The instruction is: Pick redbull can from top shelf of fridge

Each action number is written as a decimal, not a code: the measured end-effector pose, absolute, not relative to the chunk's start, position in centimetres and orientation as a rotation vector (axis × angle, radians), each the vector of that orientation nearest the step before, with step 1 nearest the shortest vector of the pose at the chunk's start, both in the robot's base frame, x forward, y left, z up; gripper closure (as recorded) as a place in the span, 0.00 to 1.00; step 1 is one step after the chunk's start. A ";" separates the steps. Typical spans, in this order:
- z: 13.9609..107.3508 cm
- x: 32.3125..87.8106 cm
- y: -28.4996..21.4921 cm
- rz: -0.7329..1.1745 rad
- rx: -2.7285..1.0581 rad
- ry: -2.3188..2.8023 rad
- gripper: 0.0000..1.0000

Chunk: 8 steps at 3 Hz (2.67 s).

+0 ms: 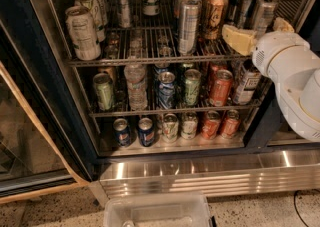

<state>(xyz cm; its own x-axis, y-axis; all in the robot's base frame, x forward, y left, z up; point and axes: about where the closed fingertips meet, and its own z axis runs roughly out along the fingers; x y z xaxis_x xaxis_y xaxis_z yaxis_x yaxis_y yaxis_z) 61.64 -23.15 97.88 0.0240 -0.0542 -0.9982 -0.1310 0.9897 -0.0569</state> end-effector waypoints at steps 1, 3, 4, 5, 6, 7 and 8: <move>97.5 62.2 -23.4 0.030 -0.159 1.547 0.21; 97.6 63.2 -23.9 -0.011 -0.150 1.529 0.21; 97.5 63.7 -24.2 -0.023 -0.138 1.527 0.22; 97.3 64.1 -24.4 -0.033 -0.127 1.530 0.22; 96.6 64.7 -24.8 -0.047 -0.109 1.538 0.21; 96.6 64.8 -25.0 -0.052 -0.105 1.536 0.21; 97.0 65.7 -25.8 -0.067 -0.082 1.524 0.21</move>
Offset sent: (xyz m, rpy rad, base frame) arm 0.0180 -0.0111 -0.0041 -0.0561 -0.0256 -0.0495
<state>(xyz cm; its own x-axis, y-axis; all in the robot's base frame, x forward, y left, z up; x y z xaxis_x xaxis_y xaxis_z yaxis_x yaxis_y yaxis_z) 65.66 -25.80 96.99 0.0457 -0.0953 -0.9944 -0.0077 0.9954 -0.0957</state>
